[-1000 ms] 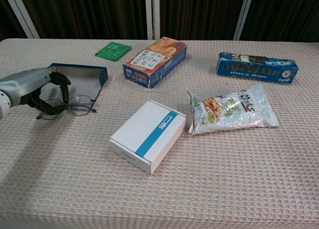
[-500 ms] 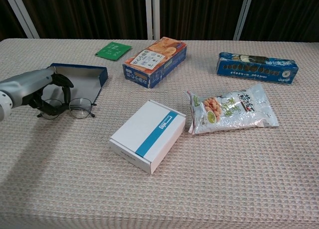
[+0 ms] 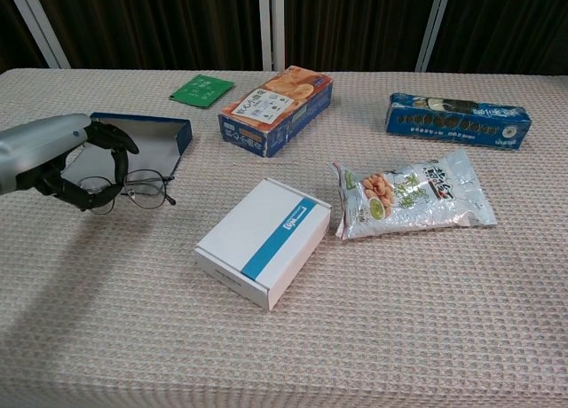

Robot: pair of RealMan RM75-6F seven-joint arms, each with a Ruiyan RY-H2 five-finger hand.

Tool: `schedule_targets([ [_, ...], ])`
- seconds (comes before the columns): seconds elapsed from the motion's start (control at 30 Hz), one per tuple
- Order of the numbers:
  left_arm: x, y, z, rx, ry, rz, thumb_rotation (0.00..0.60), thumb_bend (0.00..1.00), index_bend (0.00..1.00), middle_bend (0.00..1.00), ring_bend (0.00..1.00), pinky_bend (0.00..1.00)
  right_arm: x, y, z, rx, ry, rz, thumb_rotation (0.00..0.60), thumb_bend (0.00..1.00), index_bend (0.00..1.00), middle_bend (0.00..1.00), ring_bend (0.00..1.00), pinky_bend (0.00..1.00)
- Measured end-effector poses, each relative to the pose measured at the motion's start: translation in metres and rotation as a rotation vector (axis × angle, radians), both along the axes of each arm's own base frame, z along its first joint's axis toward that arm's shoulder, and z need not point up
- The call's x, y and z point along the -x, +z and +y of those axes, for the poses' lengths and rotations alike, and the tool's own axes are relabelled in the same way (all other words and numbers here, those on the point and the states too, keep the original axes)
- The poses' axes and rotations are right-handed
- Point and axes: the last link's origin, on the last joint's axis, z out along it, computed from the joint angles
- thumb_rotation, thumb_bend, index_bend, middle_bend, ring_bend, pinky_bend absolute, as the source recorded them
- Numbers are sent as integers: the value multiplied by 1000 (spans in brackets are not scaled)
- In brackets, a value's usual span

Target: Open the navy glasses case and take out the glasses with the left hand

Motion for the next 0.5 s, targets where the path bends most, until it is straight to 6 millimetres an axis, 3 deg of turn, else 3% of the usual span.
schedule_targets([
  [0.23, -4, 2, -9, 50, -34, 71, 600, 540, 638, 216, 95, 121, 2, 1, 2, 0, -5, -1, 600, 219, 23, 150, 0, 53],
  [0.5, 10, 13, -20, 52, -9, 173, 600, 538, 635, 216, 95, 121, 1, -2, 1, -9, -1, -1, 600, 218, 23, 151, 0, 53],
])
